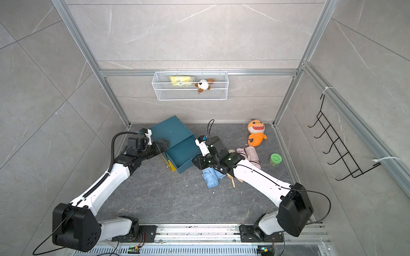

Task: Place the umbrella in the drawer by color
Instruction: Open the drawer in the storage box.

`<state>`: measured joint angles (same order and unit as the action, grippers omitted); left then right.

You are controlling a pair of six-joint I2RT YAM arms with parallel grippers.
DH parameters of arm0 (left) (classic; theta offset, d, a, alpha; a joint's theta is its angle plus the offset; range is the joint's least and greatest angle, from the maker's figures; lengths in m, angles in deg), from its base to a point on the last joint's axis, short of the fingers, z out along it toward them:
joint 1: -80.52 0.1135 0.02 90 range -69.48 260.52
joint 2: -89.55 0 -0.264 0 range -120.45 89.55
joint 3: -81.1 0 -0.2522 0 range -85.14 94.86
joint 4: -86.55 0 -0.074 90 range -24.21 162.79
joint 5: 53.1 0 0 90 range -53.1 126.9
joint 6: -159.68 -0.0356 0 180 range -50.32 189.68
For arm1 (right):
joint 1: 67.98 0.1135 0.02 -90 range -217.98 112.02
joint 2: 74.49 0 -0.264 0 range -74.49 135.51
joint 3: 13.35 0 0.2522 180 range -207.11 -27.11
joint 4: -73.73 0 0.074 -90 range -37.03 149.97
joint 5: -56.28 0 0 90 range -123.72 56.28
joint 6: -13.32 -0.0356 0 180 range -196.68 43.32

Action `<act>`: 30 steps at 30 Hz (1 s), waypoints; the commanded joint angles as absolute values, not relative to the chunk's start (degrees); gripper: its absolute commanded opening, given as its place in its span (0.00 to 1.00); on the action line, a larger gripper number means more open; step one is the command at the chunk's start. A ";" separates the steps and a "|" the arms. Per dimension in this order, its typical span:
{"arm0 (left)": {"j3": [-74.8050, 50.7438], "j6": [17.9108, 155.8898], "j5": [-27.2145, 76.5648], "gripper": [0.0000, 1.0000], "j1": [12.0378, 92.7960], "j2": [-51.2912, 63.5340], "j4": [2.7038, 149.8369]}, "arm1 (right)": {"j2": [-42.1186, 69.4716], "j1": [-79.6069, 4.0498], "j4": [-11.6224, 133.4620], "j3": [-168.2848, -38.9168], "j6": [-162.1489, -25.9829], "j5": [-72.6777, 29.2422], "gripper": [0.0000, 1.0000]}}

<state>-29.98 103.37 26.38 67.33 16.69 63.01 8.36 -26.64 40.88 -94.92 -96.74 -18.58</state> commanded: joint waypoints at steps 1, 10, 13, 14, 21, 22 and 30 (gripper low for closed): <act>-30.72 103.22 27.57 0.94 67.41 15.64 61.44 | 6.29 -26.23 39.67 -94.26 -95.97 -19.19 0.34; -31.85 103.71 27.13 0.94 67.41 15.36 62.68 | 6.47 -26.49 36.82 -100.06 -94.48 -19.84 0.43; -32.07 103.86 26.99 0.94 67.37 15.44 63.03 | 9.05 -27.07 35.04 -105.77 -93.20 -21.14 0.52; -32.09 103.87 26.92 0.94 67.40 15.45 63.19 | 10.13 -27.56 35.29 -107.77 -93.06 -21.16 0.55; -31.70 103.79 26.35 0.95 67.38 15.53 63.45 | 20.31 -31.25 32.81 -122.13 -92.50 -19.97 0.61; -31.66 103.79 26.37 0.95 67.39 15.55 63.41 | 22.19 -32.02 32.34 -124.37 -92.50 -19.79 0.62; -31.52 103.91 25.87 0.95 67.37 14.85 63.93 | 37.37 -36.63 28.13 -141.54 -93.83 -16.46 0.63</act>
